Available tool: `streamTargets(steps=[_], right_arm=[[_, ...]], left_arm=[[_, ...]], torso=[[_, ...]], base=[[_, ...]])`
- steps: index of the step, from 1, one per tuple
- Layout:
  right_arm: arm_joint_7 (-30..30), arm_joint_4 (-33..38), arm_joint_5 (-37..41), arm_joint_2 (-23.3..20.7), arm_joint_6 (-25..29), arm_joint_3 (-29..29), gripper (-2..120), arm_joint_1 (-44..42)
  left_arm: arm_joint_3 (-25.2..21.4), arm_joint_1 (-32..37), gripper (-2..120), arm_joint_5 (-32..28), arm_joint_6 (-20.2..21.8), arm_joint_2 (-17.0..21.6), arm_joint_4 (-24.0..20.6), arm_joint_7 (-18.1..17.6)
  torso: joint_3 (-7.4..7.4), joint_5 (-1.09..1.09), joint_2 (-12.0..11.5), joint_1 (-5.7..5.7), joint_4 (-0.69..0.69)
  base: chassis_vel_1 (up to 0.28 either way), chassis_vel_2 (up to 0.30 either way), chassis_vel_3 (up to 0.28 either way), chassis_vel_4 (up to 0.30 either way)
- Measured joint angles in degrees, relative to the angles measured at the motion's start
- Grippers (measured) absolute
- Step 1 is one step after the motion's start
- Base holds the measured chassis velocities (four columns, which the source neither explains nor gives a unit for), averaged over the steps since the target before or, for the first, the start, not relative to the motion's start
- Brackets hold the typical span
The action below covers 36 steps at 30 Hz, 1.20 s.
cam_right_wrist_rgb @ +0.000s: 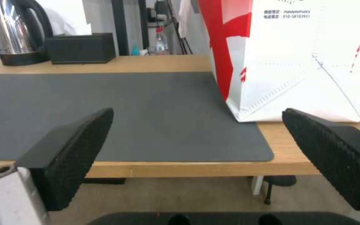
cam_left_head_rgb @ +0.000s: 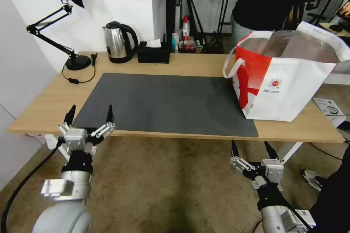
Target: Pick up the trash from the table and place it into the takeout bag.
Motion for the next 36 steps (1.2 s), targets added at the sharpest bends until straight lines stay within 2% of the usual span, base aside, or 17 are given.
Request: streamTargets(steps=[6, 27, 31, 36], right_arm=[[0.0, 0.0, 0.0, 0.0, 0.0, 0.0, 100, 0.0], [0.0, 0.0, 0.0, 0.0, 0.0, 0.0, 100, 0.0], [0.0, 0.0, 0.0, 0.0, 0.0, 0.0, 100, 0.0], [0.0, 0.0, 0.0, 0.0, 0.0, 0.0, 100, 0.0]], left_arm=[[-0.5, 4.9, 100, 0.2, 0.0, -1.7, -0.7, -0.3], [3.8, 7.4, 100, 5.0, -0.3, -5.4, 2.7, 1.3], [5.8, 8.1, 100, 6.3, -0.5, -7.0, 3.6, 1.4], [6.0, 7.9, 100, 7.3, -0.5, -7.0, 5.0, 1.5]], torso=[[0.0, -0.02, 0.0, 0.0, 0.01], [0.0, -0.02, 0.0, 0.0, 0.01], [0.0, -0.01, 0.0, 0.0, 0.02], [0.0, -0.02, 0.0, 0.0, 0.01]], base=[[0.0, 0.0, 0.0, 0.0], [0.0, 0.0, 0.0, 0.0], [0.0, 0.0, 0.0, 0.0], [0.0, 0.0, 0.0, 0.0]])
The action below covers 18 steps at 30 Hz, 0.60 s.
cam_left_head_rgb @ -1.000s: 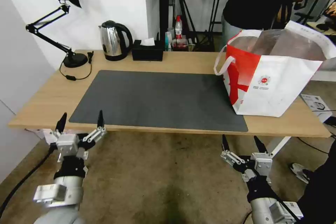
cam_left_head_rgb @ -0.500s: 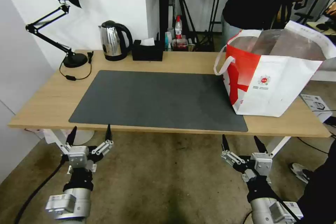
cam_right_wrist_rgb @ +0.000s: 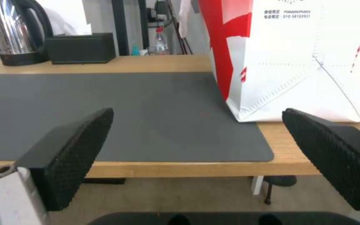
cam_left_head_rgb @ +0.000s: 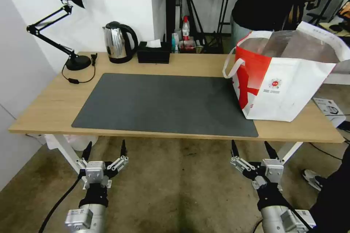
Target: Pick up the trash from the table and place it into the takeout bag.
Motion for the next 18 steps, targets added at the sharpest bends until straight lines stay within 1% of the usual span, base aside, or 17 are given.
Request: streamTargets(steps=[9, 14, 18], right_arm=[[0.0, 0.0, 0.0, 0.0, 0.0, 0.0, 100, 0.0], [0.0, 0.0, 0.0, 0.0, 0.0, 0.0, 100, 0.0], [0.0, 0.0, 0.0, 0.0, 0.0, 0.0, 100, 0.0]], left_arm=[[0.2, -0.2, 100, 0.4, -0.4, -0.1, 0.9, 0.0], [-0.6, -0.8, 100, 0.4, -2.3, 0.0, 1.3, 0.4], [-1.0, -0.8, 100, 0.5, -2.7, 0.1, 1.4, 0.8]], torso=[[0.0, 0.0, 0.0, 0.0, 0.0], [0.0, -0.01, 0.0, 0.0, 0.0], [0.0, 0.0, 0.0, 0.01, 0.0]], base=[[0.0, 0.0, 0.0, 0.0], [0.0, 0.0, 0.0, 0.0], [0.0, 0.0, 0.0, 0.0]])
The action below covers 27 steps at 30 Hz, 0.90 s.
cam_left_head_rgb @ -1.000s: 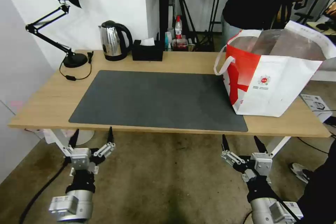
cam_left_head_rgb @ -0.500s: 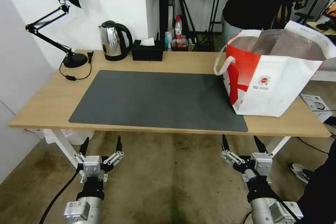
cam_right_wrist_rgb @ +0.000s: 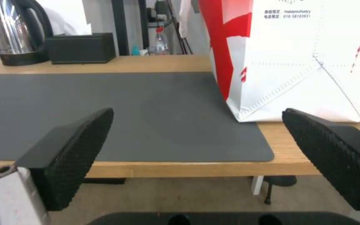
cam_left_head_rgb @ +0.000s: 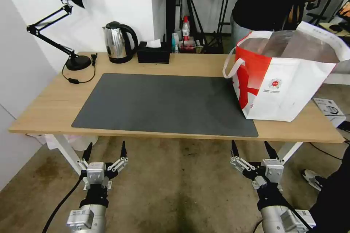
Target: Pick up the trash from the table and place it into the takeout bag.
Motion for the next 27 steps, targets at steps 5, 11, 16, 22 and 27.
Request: streamTargets(steps=[5, 11, 16, 22, 27], right_arm=[[0.0, 0.0, 0.0, 0.0, 0.0, 0.0, 100, 0.0], [0.0, 0.0, 0.0, 0.0, 0.0, 0.0, 100, 0.0], [0.0, 0.0, 0.0, 0.0, 0.0, 0.0, 100, 0.0], [0.0, 0.0, 0.0, 0.0, 0.0, 0.0, 100, 0.0], [0.0, 0.0, 0.0, 0.0, 0.0, 0.0, 100, 0.0]], left_arm=[[-0.4, 0.0, 100, 1.1, -0.7, -0.2, 0.7, 0.1], [-0.4, 0.0, 100, 1.2, -0.7, -0.2, 0.8, 0.1], [-0.4, 0.0, 100, 1.2, -0.7, -0.2, 0.8, 0.1], [-0.4, 0.0, 100, 1.2, -0.7, -0.2, 0.8, 0.1], [-0.4, 0.0, 100, 1.2, -0.7, -0.2, 0.8, 0.1]], torso=[[0.0, 0.0, 0.0, 0.0, 0.0], [0.0, 0.0, 0.0, 0.0, 0.0], [0.0, 0.0, 0.0, 0.0, 0.0], [0.0, 0.0, 0.0, 0.0, 0.0], [0.0, 0.0, 0.0, 0.0, 0.0]], base=[[0.0, 0.0, 0.0, 0.0], [0.0, 0.0, 0.0, 0.0], [0.0, 0.0, 0.0, 0.0], [0.0, 0.0, 0.0, 0.0], [0.0, 0.0, 0.0, 0.0]])
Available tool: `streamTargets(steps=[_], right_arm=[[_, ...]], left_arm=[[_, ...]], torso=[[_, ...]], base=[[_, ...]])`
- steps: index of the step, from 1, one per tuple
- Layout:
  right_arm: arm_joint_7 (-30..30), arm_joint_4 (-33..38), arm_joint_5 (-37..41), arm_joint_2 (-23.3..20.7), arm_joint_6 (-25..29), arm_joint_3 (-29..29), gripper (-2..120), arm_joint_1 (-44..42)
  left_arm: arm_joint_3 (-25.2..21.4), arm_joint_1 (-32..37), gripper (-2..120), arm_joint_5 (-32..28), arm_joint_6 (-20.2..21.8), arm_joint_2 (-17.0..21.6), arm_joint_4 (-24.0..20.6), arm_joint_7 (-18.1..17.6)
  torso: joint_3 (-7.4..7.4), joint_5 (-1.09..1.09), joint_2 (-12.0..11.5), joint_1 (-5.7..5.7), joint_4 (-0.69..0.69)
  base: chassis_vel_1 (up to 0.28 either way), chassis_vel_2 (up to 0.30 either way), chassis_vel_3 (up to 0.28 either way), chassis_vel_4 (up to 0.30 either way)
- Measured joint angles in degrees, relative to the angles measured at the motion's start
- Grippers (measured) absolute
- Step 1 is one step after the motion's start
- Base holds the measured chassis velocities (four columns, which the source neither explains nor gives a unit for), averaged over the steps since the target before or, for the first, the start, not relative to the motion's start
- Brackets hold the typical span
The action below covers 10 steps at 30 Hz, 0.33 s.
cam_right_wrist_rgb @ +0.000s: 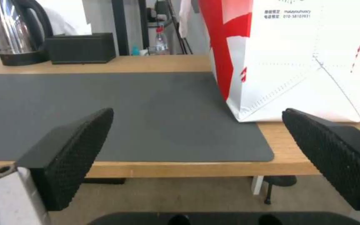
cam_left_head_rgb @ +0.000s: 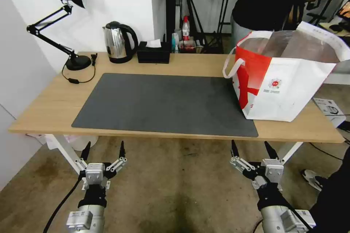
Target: Pick up the trash from the table and place it into the takeout bag.
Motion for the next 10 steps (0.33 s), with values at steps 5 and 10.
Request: streamTargets(steps=[5, 10], right_arm=[[0.0, 0.0, 0.0, 0.0, 0.0, 0.0, 100, 0.0], [0.0, 0.0, 0.0, 0.0, 0.0, 0.0, 100, 0.0]], left_arm=[[0.0, 0.0, 100, 0.0, 0.0, 0.0, 0.0, 0.0], [0.0, 0.0, 100, 0.0, 0.0, 0.0, 0.0, 0.0]], torso=[[0.0, 0.0, 0.0, 0.0, 0.0], [0.0, 0.0, 0.0, 0.0, 0.0]], base=[[0.0, 0.0, 0.0, 0.0], [0.0, 0.0, 0.0, 0.0]])
